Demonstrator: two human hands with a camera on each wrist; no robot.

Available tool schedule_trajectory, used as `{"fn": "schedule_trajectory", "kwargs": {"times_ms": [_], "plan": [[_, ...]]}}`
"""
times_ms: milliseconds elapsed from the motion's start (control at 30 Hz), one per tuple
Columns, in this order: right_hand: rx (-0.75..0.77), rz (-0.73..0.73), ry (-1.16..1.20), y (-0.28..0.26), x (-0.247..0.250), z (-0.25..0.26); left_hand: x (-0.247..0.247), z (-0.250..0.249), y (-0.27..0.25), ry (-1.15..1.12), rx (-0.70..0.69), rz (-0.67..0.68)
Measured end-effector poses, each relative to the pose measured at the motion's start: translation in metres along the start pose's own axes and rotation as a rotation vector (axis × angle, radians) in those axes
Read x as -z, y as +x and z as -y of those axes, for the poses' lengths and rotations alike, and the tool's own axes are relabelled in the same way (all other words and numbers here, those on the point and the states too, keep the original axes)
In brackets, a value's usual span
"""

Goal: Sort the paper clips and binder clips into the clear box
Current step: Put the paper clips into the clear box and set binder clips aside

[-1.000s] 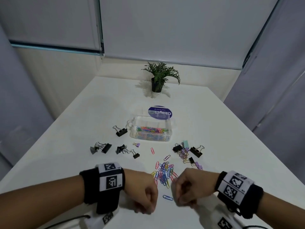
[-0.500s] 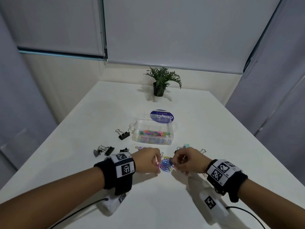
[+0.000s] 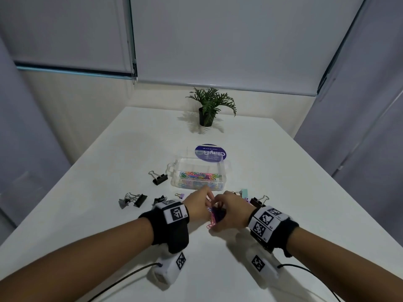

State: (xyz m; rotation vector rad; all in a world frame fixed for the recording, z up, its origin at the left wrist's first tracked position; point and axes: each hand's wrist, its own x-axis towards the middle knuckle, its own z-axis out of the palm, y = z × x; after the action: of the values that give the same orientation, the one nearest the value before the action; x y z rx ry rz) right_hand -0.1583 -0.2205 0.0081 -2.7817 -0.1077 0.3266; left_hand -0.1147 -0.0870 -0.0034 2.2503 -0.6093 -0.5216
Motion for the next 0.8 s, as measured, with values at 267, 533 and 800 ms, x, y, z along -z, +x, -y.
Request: {"fn": "schedule_trajectory", "kwargs": {"times_ms": [267, 533, 800], "plan": [[0.082, 0.047, 0.019, 0.001, 0.003, 0.007, 0.02, 0.01, 0.001, 0.283, -0.016, -0.002], [0.052, 0.106, -0.07, 0.004, -0.003, 0.012, 0.009, 0.004, -0.005, 0.524, -0.077, 0.164], [-0.105, 0.01, 0.101, 0.023, 0.029, -0.007, 0.007, 0.002, -0.022, 0.585, -0.204, 0.274]]}}
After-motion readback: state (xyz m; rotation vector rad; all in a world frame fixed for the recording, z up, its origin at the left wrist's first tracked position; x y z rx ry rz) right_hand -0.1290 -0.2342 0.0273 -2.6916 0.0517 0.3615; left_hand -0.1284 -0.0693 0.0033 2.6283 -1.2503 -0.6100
